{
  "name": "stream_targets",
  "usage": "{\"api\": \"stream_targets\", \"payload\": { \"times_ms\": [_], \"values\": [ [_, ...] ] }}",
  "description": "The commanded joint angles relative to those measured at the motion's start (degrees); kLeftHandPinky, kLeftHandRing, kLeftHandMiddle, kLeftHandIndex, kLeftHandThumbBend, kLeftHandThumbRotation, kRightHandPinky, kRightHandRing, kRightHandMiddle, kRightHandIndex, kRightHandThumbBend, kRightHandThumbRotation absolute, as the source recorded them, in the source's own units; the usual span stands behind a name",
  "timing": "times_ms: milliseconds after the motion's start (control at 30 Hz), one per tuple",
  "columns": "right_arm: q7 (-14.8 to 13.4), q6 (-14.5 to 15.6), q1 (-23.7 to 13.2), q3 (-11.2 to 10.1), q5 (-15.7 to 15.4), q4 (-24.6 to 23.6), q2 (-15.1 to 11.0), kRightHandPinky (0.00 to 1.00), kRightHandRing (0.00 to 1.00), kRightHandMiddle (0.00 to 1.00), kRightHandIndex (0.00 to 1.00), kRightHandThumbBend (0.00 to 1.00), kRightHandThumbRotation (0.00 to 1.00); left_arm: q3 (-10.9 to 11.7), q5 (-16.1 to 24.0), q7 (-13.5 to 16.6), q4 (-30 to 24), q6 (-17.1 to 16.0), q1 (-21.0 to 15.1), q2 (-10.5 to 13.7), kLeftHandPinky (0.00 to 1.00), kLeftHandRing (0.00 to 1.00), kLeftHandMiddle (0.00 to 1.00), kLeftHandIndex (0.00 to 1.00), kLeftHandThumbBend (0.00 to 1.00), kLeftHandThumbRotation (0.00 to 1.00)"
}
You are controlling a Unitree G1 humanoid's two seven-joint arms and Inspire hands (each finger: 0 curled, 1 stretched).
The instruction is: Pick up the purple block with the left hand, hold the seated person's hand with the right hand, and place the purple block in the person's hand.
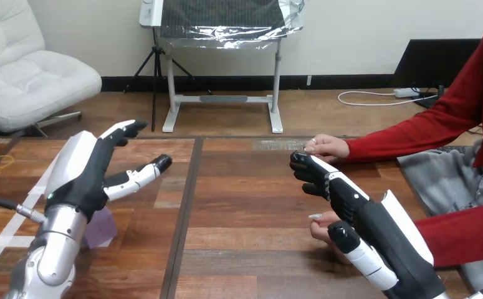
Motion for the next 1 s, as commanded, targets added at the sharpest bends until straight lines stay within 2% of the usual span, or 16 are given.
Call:
{"api": "stream_targets", "payload": {
  "times_ms": [0,333,700,967],
  "values": [
    [-0.1,-1.1,-2.2,-1.3,1.1,-1.8,-0.3,0.88,0.91,0.91,0.90,0.84,1.00,-1.1,0.7,1.8,2.7,0.2,-5.5,1.9,0.89,0.84,0.85,0.84,0.64,0.63],
    [0.0,-1.3,-2.5,-1.4,1.2,-1.7,-0.3,0.88,0.90,0.90,0.90,0.84,1.00,-2.2,1.0,2.7,6.9,0.7,-7.0,2.6,0.89,0.84,0.85,0.84,0.62,0.61],
    [0.6,-1.0,-2.6,-1.4,1.9,-2.1,-0.6,0.88,0.90,0.90,0.90,0.83,1.00,-3.2,2.0,2.3,8.0,3.5,-7.4,3.2,0.92,0.86,0.86,0.85,0.60,0.61],
    [0.8,-0.9,-2.8,-1.6,1.8,-2.3,-0.6,0.87,0.90,0.90,0.90,0.83,1.00,-3.7,2.9,3.1,9.1,3.7,-7.3,3.8,0.92,0.86,0.86,0.85,0.60,0.58]
  ]
}}
